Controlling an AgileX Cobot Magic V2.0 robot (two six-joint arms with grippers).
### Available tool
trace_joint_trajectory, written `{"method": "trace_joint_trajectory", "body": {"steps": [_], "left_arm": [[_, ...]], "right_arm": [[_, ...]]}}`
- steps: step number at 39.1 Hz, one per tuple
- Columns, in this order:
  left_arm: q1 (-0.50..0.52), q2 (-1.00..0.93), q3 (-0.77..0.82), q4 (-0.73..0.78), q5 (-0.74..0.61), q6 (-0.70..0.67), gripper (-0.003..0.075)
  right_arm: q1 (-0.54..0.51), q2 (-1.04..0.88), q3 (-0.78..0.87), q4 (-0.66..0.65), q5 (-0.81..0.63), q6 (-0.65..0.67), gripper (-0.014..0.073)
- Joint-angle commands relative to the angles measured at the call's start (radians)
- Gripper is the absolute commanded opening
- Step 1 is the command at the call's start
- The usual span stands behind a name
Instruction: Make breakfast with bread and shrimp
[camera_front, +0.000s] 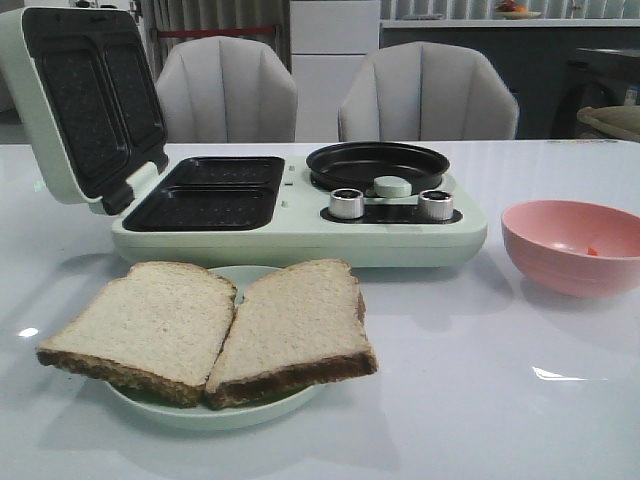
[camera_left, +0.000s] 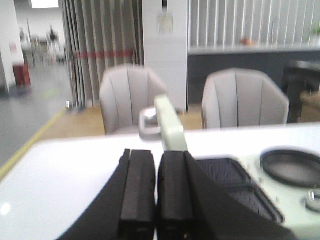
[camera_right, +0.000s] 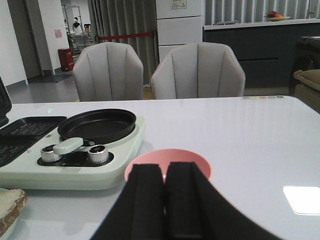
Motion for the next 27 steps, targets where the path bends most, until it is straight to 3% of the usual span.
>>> {"method": "trace_joint_trajectory", "body": {"steps": [1,18,23,27], "left_arm": [[0.001,0.085,-0.048,-0.003,-0.030,-0.006,0.0114],[0.001,0.218,-0.048,-0.034,-0.084,-0.006,0.0137],[0.001,0.218,-0.048,-0.034,-0.084,-0.006,0.0271],[0.001,0.218,-0.048,-0.034,-0.078,-0.006,0.0445]], "right_arm": [[-0.004,-0.023,-0.015,-0.003,-0.092,-0.005,0.0146],[-0.005,-0.022,-0.015,-0.003,-0.092,-0.005,0.0146],[-0.005,-0.022,-0.015,-0.003,-0.092,-0.005,0.0146],[-0.005,-0.022,-0.015,-0.003,-0.092,-0.005,0.0146]]}}
